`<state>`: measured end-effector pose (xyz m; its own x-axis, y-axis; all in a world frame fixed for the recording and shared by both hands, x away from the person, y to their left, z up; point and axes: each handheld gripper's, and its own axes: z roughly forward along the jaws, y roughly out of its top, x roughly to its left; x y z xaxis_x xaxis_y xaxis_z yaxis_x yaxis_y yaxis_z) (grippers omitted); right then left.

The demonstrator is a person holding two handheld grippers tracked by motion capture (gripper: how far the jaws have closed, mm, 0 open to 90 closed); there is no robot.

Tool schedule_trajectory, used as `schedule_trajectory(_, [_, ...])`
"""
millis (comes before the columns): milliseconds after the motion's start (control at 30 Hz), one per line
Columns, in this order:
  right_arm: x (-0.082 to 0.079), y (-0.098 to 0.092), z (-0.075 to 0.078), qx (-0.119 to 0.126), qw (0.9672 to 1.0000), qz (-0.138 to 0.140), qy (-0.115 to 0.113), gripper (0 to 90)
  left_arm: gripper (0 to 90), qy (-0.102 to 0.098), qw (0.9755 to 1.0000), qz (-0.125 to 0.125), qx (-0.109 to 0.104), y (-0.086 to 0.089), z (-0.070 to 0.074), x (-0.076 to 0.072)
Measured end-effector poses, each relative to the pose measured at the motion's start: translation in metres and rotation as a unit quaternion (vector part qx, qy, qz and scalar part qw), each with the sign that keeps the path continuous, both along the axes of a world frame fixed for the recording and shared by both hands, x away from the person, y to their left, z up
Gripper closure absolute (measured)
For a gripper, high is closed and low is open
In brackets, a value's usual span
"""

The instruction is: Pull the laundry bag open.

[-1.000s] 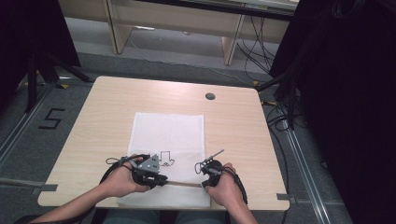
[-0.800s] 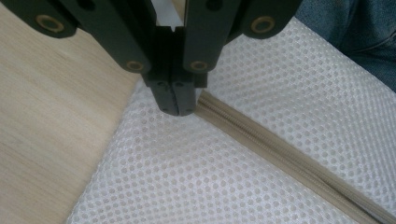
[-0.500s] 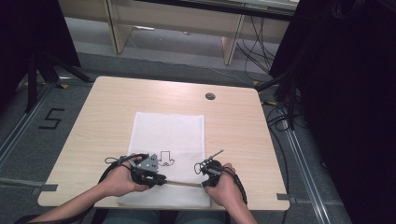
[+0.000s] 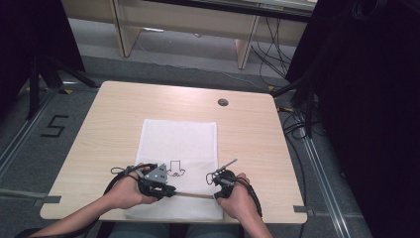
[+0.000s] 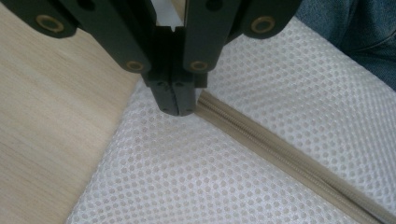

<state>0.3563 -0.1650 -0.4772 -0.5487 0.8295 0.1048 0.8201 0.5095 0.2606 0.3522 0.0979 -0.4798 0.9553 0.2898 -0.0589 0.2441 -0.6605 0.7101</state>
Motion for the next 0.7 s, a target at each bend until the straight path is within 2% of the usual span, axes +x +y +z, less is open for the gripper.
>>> schedule_trajectory(33, [0.0008, -0.001, -0.0006, -0.002, 0.9999, 0.009, -0.009, 90.0, 81.8, -0.001, 1.0, -0.001, 0.0, -0.0002, 0.0003, -0.0003])
schedule_trajectory(67, [-0.0001, 0.0, -0.0001, -0.001, 1.0, 0.002, -0.002, 90.0, 81.8, -0.002, 1.0, -0.001, 0.001, -0.0002, 0.0008, -0.0002])
schedule_trajectory(133, [0.0007, -0.0005, -0.0006, 0.0, 1.0, 0.007, -0.004, 90.0, 81.8, 0.001, 1.0, 0.0, -0.004, -0.0001, 0.0005, -0.0002])
schedule_trajectory(167, [0.0014, -0.0007, -0.0009, 0.0, 0.9999, 0.01, -0.005, 90.0, 81.8, -0.004, 1.0, -0.003, -0.001, 0.0002, 0.0008, 0.0004])
schedule_trajectory(300, [0.0, 0.0, 0.0, 0.0, 1.0, -0.001, 0.0, 90.0, 81.8, 0.007, 0.9999, 0.005, -0.006, 0.0003, -0.0009, -0.0002])
schedule_trajectory(367, [0.0, -0.0001, -0.0001, 0.001, 1.0, -0.002, 0.0, 90.0, 81.8, 0.0, 1.0, 0.001, 0.0, 0.0032, -0.0003, 0.001])
schedule_trajectory(433, [-0.0002, 0.0005, 0.0006, -0.005, 0.9999, -0.013, 0.006, 90.0, 81.8, 0.005, 0.9999, 0.008, -0.007, 0.0053, -0.0007, 0.0009])
schedule_trajectory(467, [0.0005, -0.0003, -0.0003, -0.003, 1.0, -0.006, 0.001, 90.0, 81.8, 0.015, 0.9997, 0.013, -0.017, 0.0067, -0.0016, 0.001])
schedule_trajectory(500, [0.0013, -0.001, -0.0012, -0.003, 1.0, 0.0, -0.005, 90.0, 81.8, 0.016, 0.9997, 0.012, -0.015, 0.0069, -0.0019, 0.0007])
schedule_trajectory(533, [0.0001, 0.0001, -0.0004, -0.009, 0.9999, -0.012, 0.005, 90.0, 81.8, 0.008, 0.9999, 0.01, -0.008, 0.0071, -0.0016, 0.0001])
schedule_trajectory(600, [0.0002, -0.0003, -0.0006, -0.008, 0.9999, -0.012, 0.004, 90.0, 81.8, 0.001, 1.0, 0.002, -0.007, 0.0074, -0.0006, 0.001])
schedule_trajectory(633, [0.0002, -0.0006, -0.0004, -0.007, 0.9999, -0.011, 0.003, 90.0, 81.8, 0.009, 0.9999, 0.01, -0.011, 0.0072, -0.0008, -0.0004])
schedule_trajectory(700, [-0.0001, -0.0005, 0.0, -0.005, 0.9999, -0.011, 0.004, 90.0, 81.8, 0.0, 1.0, 0.007, -0.001, 0.0076, -0.0006, -0.0005])
